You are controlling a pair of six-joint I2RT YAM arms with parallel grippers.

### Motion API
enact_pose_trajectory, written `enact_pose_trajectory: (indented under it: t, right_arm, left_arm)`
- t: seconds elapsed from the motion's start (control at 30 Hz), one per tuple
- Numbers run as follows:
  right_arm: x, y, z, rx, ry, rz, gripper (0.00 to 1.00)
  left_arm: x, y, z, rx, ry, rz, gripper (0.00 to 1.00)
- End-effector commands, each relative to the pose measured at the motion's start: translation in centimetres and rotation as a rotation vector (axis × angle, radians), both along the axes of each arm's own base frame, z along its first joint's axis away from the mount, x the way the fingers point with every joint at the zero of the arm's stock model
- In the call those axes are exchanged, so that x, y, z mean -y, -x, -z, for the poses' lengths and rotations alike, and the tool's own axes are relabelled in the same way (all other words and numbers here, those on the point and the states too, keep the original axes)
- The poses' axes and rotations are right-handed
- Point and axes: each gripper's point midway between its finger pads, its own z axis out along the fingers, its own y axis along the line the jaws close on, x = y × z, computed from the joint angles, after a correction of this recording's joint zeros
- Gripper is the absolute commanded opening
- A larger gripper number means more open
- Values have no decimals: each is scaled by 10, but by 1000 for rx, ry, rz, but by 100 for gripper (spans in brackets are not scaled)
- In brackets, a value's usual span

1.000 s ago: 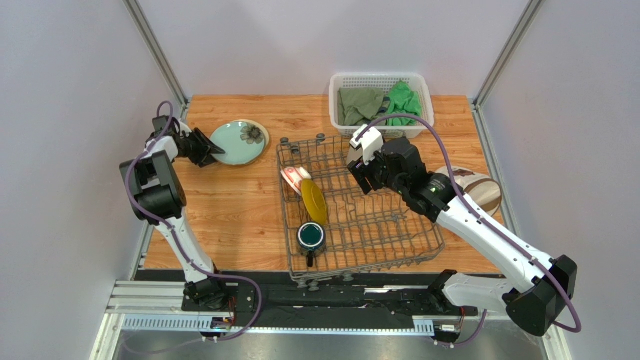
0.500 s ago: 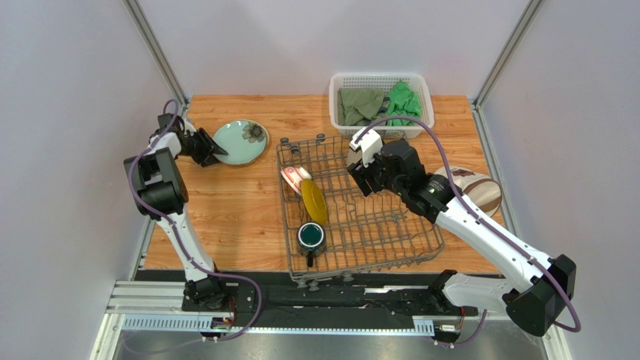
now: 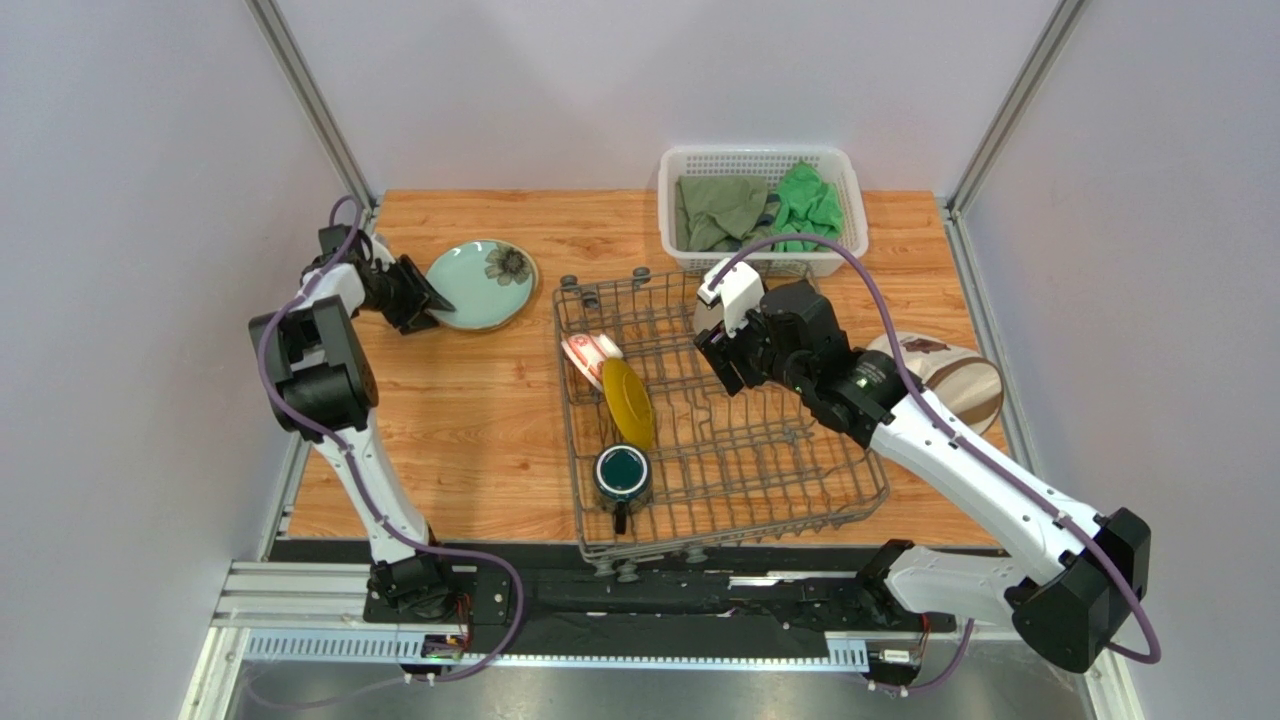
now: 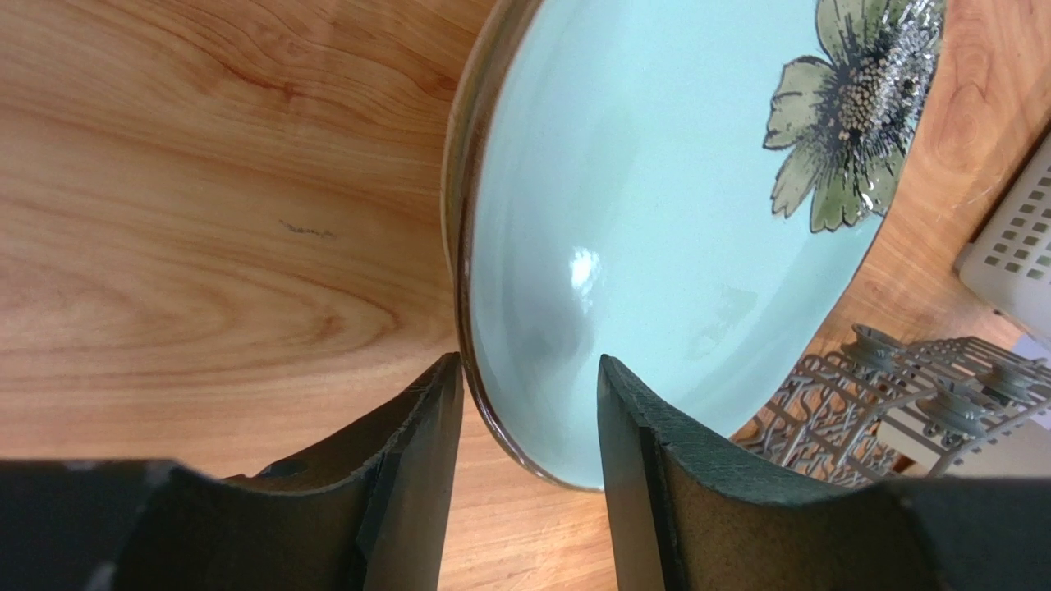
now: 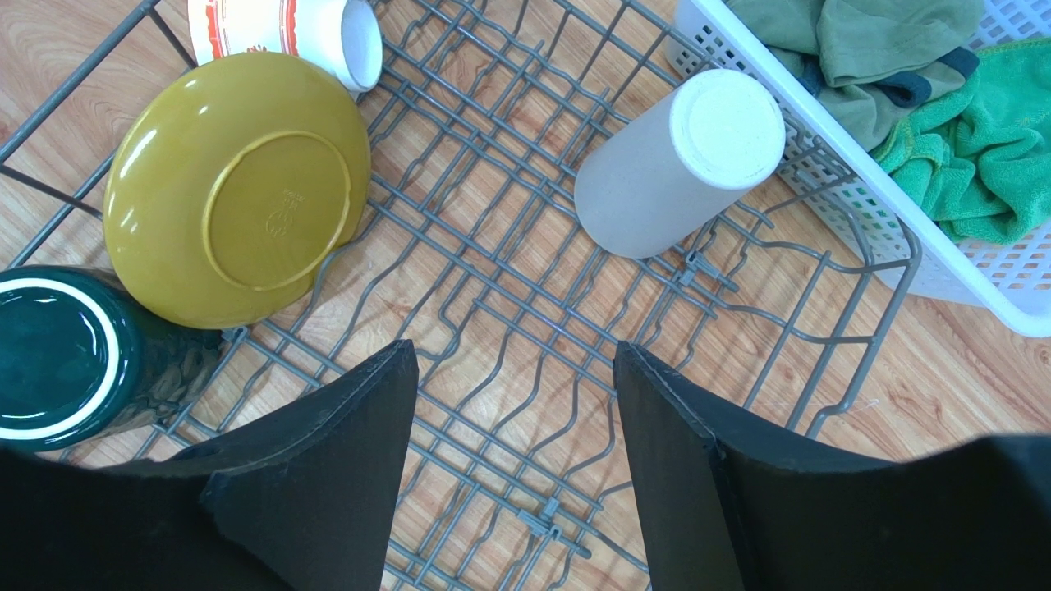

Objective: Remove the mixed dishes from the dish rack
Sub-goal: Place the plate at the center of the board.

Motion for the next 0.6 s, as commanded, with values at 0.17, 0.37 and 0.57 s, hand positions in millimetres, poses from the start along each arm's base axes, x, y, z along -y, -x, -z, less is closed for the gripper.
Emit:
enact_pose_trajectory:
  t: [0.17, 0.37, 0.57]
  right_arm:
    - [-4, 2, -22, 46, -67, -19, 65]
    - [1, 6, -27, 62, -76, -19, 65]
    - [2, 7, -24, 62, -72, -17, 65]
  left_arm:
    - [-3, 5, -70, 164, -134, 24, 53]
    - [10, 35, -96, 227, -153, 53, 53]
    - [40, 76, -126, 283, -125, 118, 53]
